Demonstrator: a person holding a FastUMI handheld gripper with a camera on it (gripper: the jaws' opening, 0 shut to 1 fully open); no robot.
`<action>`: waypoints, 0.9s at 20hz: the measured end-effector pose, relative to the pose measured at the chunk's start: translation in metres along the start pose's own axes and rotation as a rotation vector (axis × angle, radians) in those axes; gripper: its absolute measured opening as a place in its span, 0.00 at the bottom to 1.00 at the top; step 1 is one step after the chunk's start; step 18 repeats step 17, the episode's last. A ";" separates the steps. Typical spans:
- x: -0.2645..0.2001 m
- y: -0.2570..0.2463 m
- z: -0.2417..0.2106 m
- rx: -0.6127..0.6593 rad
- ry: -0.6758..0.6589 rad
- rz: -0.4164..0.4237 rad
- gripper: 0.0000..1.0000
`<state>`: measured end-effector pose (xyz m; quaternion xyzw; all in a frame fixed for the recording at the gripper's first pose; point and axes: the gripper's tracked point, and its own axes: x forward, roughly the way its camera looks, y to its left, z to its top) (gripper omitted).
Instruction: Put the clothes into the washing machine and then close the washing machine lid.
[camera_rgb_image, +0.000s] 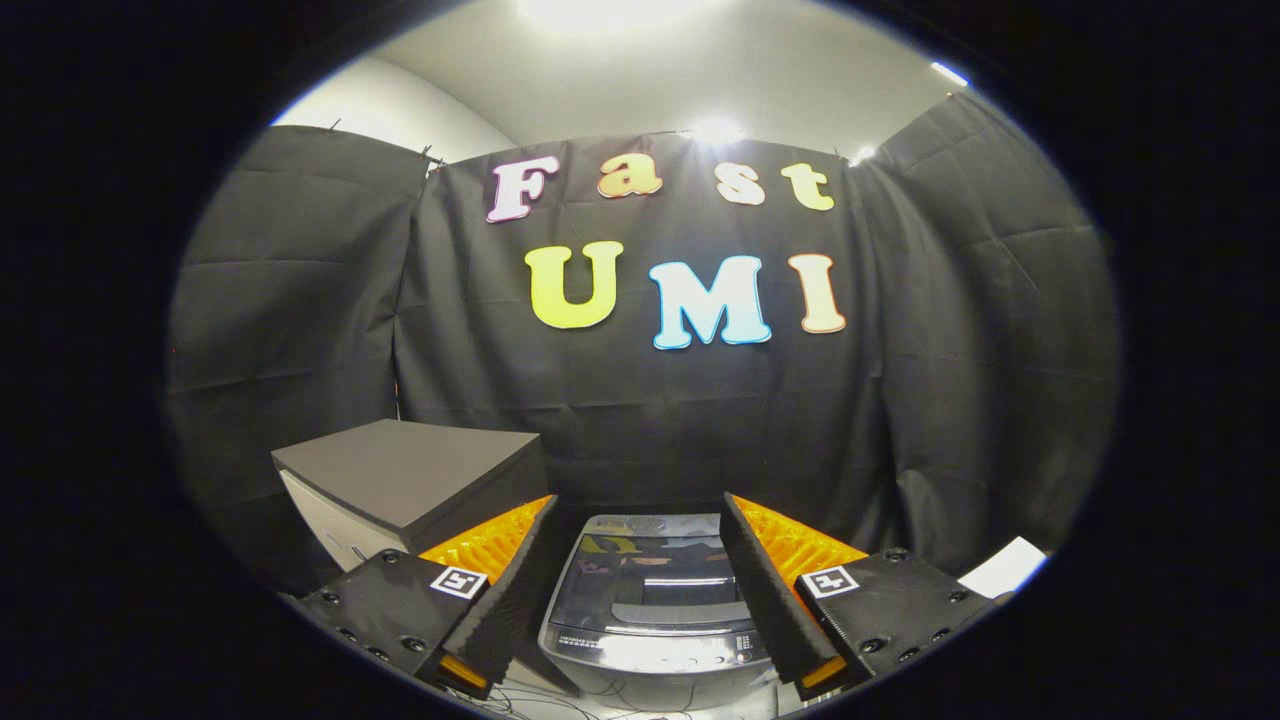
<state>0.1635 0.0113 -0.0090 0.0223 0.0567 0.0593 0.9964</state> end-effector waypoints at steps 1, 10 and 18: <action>-0.009 0.000 0.003 -0.001 -0.010 -0.003 0.98; -0.099 0.010 0.033 -0.010 -0.103 -0.051 0.98; -0.140 0.016 0.043 0.009 -0.135 -0.051 0.98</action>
